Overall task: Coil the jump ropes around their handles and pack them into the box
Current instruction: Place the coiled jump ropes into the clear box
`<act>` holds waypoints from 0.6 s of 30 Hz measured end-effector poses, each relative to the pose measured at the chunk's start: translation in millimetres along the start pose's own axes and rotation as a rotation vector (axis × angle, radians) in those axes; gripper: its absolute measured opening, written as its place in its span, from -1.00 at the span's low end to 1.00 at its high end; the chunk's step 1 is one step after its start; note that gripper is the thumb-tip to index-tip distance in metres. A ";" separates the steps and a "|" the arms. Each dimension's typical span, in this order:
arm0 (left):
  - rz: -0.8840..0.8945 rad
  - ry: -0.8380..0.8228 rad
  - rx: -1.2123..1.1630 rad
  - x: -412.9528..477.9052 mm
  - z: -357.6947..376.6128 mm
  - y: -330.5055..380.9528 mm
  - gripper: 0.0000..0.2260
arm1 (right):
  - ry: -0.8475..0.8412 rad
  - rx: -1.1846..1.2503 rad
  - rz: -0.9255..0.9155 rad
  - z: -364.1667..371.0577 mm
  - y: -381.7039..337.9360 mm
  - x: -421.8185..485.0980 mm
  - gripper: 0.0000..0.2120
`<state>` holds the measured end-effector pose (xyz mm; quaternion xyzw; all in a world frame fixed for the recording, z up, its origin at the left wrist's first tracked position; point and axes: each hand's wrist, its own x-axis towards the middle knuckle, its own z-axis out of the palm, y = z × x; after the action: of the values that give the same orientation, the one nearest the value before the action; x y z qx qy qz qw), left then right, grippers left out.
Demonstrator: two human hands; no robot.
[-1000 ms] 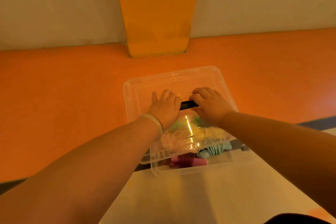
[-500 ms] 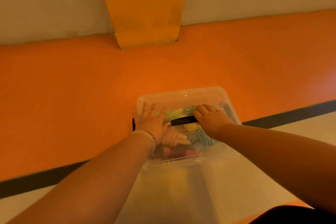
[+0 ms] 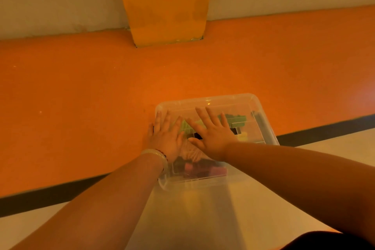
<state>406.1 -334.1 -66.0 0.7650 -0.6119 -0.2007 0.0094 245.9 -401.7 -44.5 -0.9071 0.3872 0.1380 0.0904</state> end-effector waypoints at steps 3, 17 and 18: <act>-0.019 0.132 -0.138 3.5 3.6 -6.3 -0.52 | 0.019 0.027 0.043 -0.9 -8.9 11.7 -0.33; -0.549 0.052 -0.948 20.5 7.5 -44.3 -0.21 | -0.033 -0.010 0.114 11.7 -19.3 37.6 -0.38; -0.538 0.058 -0.934 19.2 6.6 -43.7 -0.23 | -0.029 -0.010 0.117 12.5 -19.4 38.3 -0.38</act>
<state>448.1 -339.7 -89.1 0.8144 -0.2394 -0.4255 0.3136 283.1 -410.9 -67.4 -0.8813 0.4374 0.1583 0.0831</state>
